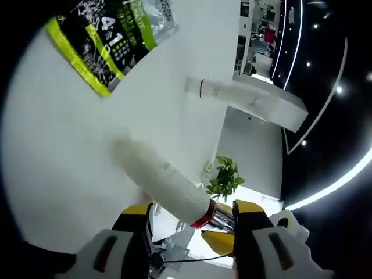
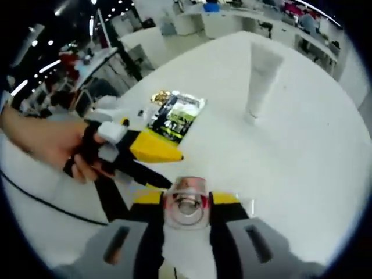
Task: Arrange the skincare products in the storage area until every visible bottle or jar stands upright without overlapping.
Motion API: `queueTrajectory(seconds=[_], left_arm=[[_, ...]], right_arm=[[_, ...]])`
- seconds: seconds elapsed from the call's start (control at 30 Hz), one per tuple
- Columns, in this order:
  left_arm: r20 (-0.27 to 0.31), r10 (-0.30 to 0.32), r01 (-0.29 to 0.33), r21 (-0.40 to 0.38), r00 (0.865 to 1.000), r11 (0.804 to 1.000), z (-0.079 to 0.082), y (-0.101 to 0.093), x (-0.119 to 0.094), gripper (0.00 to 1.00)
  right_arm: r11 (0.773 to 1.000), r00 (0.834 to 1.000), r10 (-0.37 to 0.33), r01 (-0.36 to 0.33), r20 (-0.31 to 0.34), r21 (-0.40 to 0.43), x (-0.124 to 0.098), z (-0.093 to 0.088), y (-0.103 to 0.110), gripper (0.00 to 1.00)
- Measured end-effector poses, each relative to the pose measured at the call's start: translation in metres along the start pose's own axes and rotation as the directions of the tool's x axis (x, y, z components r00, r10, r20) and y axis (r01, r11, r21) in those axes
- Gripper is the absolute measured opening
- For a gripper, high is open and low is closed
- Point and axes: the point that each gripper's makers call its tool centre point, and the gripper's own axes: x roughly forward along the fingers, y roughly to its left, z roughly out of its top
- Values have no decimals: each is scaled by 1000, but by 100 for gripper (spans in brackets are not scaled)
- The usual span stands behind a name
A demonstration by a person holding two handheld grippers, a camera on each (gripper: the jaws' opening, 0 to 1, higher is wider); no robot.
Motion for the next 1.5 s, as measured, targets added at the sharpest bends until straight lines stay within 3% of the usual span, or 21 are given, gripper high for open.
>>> queueTrajectory(seconds=[0.03,0.1,0.2,0.27,0.37,0.47,0.53,0.57,0.67,0.83,0.87,1.0,1.03,1.1,1.13,1.23,1.27,1.33,1.4,1.43,1.5], left_arm=[[10,-1,1,3,1000,1000,1,0,-3,56],[22,-17,16,26,1000,1000,1,-3,-20,56],[40,-14,11,66,999,998,4,-1,-31,56],[53,16,-23,135,998,991,9,7,-45,56],[61,63,-75,217,996,973,14,17,-59,56],[80,86,-107,317,993,942,18,21,-73,54],[148,112,-166,435,983,885,30,24,-85,54],[160,116,-178,459,980,870,32,24,-89,55],[147,111,-170,488,983,856,29,22,-95,55],[132,127,-180,572,983,800,28,26,-104,55],[128,135,-185,592,982,784,28,27,-104,55],[122,153,-196,614,981,764,26,26,-98,57],[115,158,-195,624,981,756,25,24,-95,57],[113,171,-203,663,979,721,25,21,-88,58],[114,174,-206,668,978,715,24,20,-87,59],[125,201,-230,691,972,686,22,17,-79,62],[125,217,-238,725,968,646,19,15,-72,62],[109,257,-247,760,960,601,14,20,-66,64],[112,299,-263,803,948,534,12,26,-58,65],[113,308,-268,808,945,525,12,28,-57,65],[120,343,-285,825,932,488,9,34,-48,66]], right_arm=[[1000,1000,4,-4,-8,-10,0,1,0,27],[998,995,32,-37,-98,-47,1,5,0,27],[997,989,40,-50,-139,-64,4,11,1,27],[995,976,52,-69,-214,-74,6,16,2,27],[994,970,52,-73,-239,-82,11,26,3,27],[992,957,39,-72,-288,-107,14,30,7,27],[988,953,17,-63,-304,-142,20,37,14,27],[988,952,15,-62,-305,-144,22,39,16,27],[982,951,-3,-56,-310,-182,27,44,22,27],[978,949,-10,-55,-314,-199,26,43,22,28],[978,952,-11,-54,-307,-203,25,43,22,28],[967,963,-14,-56,-271,-249,26,44,23,28],[955,973,-6,-63,-232,-290,27,49,23,29],[957,980,3,-60,-197,-284,26,51,22,29],[957,981,4,-60,-193,-284,26,51,22,30],[954,987,13,-61,-163,-293,25,50,20,46],[960,992,29,-63,-125,-272,23,52,19,49],[969,995,69,-84,-72,-234,17,56,23,49],[980,993,111,-102,43,-173,9,66,22,51],[982,991,117,-107,59,-154,7,67,22,53],[987,982,132,-118,132,-114,-5,66,16,56]])
